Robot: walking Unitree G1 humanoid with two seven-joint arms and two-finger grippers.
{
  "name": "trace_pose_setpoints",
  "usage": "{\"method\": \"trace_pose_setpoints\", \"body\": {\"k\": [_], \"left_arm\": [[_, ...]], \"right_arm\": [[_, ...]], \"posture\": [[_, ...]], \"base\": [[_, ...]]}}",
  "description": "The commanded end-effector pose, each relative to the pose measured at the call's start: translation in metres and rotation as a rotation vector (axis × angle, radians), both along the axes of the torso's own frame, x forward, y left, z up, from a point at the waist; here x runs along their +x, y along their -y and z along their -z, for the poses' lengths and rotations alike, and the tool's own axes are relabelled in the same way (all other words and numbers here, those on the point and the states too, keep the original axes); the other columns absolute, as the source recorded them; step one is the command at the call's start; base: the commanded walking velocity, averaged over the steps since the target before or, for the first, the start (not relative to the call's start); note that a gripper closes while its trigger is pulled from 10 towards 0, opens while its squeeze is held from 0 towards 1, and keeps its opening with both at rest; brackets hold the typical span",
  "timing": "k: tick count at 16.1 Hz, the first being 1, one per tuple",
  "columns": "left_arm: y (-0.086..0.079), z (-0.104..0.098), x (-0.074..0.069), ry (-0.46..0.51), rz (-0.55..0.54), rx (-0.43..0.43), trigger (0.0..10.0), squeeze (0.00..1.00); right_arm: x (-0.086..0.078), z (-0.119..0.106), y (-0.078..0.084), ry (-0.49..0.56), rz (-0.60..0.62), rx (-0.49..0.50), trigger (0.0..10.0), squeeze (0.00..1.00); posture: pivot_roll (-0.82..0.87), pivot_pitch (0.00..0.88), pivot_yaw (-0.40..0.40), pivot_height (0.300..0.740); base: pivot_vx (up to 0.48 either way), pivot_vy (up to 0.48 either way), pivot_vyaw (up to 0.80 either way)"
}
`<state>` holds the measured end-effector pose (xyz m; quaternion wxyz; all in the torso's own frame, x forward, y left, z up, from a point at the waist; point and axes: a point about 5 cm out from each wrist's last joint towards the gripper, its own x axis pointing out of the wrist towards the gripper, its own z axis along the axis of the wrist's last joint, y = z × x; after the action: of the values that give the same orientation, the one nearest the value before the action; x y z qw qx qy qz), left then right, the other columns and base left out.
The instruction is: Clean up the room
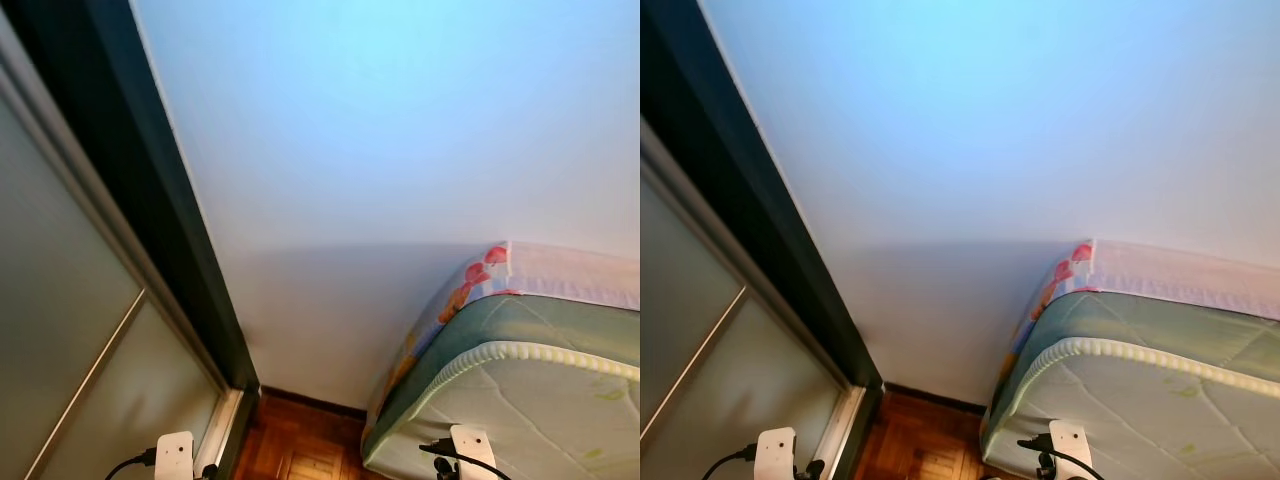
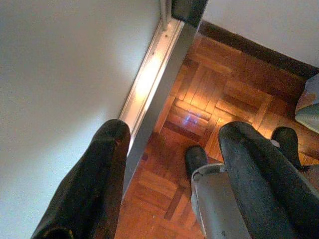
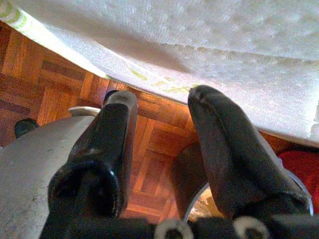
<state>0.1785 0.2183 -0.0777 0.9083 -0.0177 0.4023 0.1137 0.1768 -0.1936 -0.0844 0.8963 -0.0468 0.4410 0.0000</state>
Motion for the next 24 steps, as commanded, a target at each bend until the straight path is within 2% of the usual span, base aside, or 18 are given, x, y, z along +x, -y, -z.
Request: {"method": "trace_pose_setpoints", "body": {"k": [1,24], "left_arm": [[0.0380,-0.0025,0.0220,-0.021,0.107,-0.123,10.0,0.00],[0.0352,-0.0041,0.0240,-0.010,0.123,-0.116,10.0,0.00]], "right_arm": [[0.1120,-0.1110,0.1028,0.255,0.263,0.171,10.0,0.00],[0.1123,-0.1107,0.1024,0.248,0.266,0.158,10.0,0.00]], "posture": [[-0.04,0.000,0.021,0.740],[-0.04,0.000,0.030,0.740]], "base": [[0.000,0.000,-0.74],[0.000,0.000,-0.74]]}}
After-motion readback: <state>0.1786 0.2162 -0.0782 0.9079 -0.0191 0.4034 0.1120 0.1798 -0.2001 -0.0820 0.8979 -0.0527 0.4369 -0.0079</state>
